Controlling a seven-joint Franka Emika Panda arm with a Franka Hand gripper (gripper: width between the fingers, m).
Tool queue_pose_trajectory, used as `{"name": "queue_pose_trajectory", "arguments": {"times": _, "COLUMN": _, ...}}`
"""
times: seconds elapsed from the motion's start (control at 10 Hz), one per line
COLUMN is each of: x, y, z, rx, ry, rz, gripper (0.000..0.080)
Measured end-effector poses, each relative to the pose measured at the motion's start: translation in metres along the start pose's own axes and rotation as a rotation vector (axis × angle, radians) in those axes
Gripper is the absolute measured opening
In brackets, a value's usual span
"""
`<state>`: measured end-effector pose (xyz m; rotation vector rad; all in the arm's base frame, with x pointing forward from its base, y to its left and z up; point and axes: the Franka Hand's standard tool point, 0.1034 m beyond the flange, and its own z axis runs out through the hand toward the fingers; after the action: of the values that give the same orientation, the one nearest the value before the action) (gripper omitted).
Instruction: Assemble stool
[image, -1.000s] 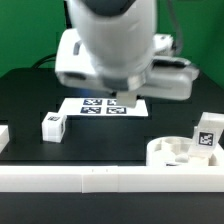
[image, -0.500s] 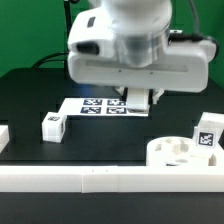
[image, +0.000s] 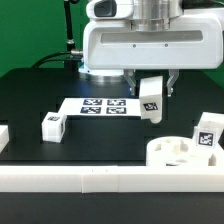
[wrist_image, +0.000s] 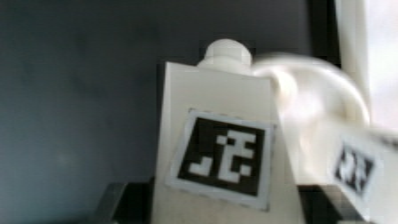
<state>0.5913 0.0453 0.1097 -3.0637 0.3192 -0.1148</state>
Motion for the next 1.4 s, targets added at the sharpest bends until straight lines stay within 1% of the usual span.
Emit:
{"name": "queue_pose_trajectory", "arguments": {"times": 0.1, "x": 0.0, "y": -0.003, "z": 0.004, "rx": 0.005, "ry": 0.08, "rz": -0.013, "gripper": 0.0324}}
{"name": "queue_pose_trajectory", "arguments": {"times": 0.2, "x": 0.008, "y": -0.009, "z": 0.002, "rx": 0.012, "ry": 0.191, "rz": -0.036, "gripper": 0.0324}}
{"name": "queue_pose_trajectory", "arguments": {"times": 0.3, "x": 0.009, "y": -0.011, "z": 0.001, "rx": 0.023, "ry": 0.301, "rz": -0.042, "gripper": 0.0324}}
{"name": "queue_pose_trajectory", "arguments": {"times": 0.4, "x": -0.001, "y": -0.008, "z": 0.008, "rx": 0.014, "ry": 0.253, "rz": -0.043, "gripper": 0.0324}}
{"name": "queue_pose_trajectory", "arguments": {"times": 0.5, "x": 0.002, "y": -0.009, "z": 0.006, "rx": 0.015, "ry": 0.255, "rz": -0.042, "gripper": 0.0324}}
{"name": "queue_pose_trajectory", "arguments": {"times": 0.6, "x": 0.002, "y": -0.009, "z": 0.007, "rx": 0.012, "ry": 0.255, "rz": -0.057, "gripper": 0.0324}}
{"name": "queue_pose_trajectory", "arguments": {"times": 0.7, "x": 0.01, "y": -0.006, "z": 0.007, "rx": -0.02, "ry": 0.298, "rz": -0.241, "gripper": 0.0324}}
{"name": "queue_pose_trajectory", "arguments": {"times": 0.8, "x": 0.015, "y": -0.007, "z": 0.006, "rx": -0.024, "ry": 0.293, "rz": -0.267, "gripper": 0.0324}}
{"name": "queue_pose_trajectory", "arguments": {"times": 0.9, "x": 0.022, "y": -0.014, "z": 0.002, "rx": -0.023, "ry": 0.308, "rz": -0.286, "gripper": 0.0324}}
{"name": "queue_pose_trajectory", "arguments": {"times": 1.3, "x": 0.021, "y": -0.013, "z": 0.004, "rx": -0.024, "ry": 0.306, "rz": -0.285, "gripper": 0.0324}}
{"name": "queue_pose_trajectory", "arguments": {"times": 1.4, "x": 0.026, "y": -0.015, "z": 0.003, "rx": -0.041, "ry": 0.325, "rz": -0.387, "gripper": 0.0324}}
